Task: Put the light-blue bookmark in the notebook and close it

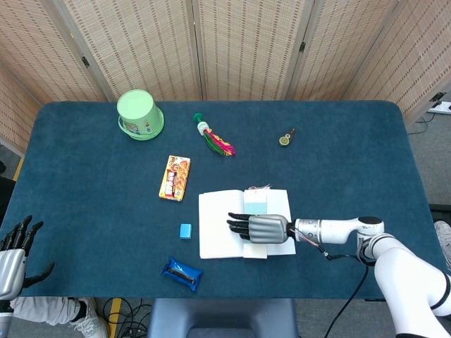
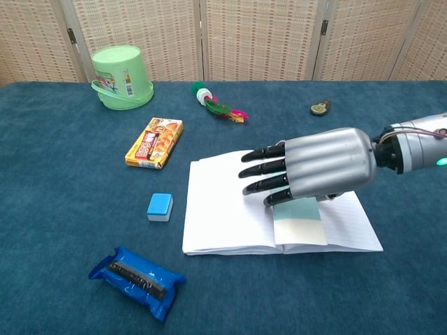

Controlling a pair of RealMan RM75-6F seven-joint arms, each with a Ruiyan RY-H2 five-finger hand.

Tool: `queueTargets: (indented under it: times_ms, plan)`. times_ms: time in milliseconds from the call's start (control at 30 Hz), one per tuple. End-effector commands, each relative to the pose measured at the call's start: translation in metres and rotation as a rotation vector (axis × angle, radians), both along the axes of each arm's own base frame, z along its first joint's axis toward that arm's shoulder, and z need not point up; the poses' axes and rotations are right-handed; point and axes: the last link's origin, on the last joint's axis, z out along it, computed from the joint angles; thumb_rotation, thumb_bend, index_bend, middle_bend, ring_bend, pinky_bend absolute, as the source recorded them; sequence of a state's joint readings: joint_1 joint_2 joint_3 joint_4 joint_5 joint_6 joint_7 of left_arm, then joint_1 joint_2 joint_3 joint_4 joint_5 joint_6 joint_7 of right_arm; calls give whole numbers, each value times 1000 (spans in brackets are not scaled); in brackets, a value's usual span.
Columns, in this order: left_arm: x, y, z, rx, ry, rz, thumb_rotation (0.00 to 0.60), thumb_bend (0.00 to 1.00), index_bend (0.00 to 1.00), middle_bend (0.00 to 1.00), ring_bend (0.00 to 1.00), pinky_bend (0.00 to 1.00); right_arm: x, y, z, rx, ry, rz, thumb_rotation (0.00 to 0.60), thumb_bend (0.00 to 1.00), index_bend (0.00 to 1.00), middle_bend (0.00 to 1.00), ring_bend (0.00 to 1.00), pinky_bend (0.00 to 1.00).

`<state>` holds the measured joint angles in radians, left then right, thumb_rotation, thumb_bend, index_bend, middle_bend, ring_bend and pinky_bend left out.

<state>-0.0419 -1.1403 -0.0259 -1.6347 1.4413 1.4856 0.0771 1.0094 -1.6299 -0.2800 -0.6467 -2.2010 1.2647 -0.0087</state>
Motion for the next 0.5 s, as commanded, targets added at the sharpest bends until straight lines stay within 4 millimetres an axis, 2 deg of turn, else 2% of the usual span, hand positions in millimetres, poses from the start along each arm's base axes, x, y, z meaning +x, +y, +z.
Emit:
queueTargets:
  times_ms: [33, 100, 233, 500]
  plan:
    - [0, 0, 0, 0, 1, 0, 600, 272, 125, 0, 77, 170, -2, 2, -2, 9, -22, 3, 600, 214, 367, 88, 0, 0]
    - [1, 0, 1, 1, 1, 0, 600, 272, 125, 0, 77, 169, -3, 1, -2, 4, -34, 4, 600, 214, 365, 76, 0, 0]
    - [2, 0, 1, -2, 0, -2, 600, 272, 125, 0, 77, 170, -4, -1, 0, -4, -43, 8, 600, 211, 287, 57, 0, 0]
    - [4, 1, 0, -7, -1, -3, 600, 272, 125, 0, 77, 169, -11, -1, 4, -8, -36, 10, 600, 211, 211, 36, 0, 0]
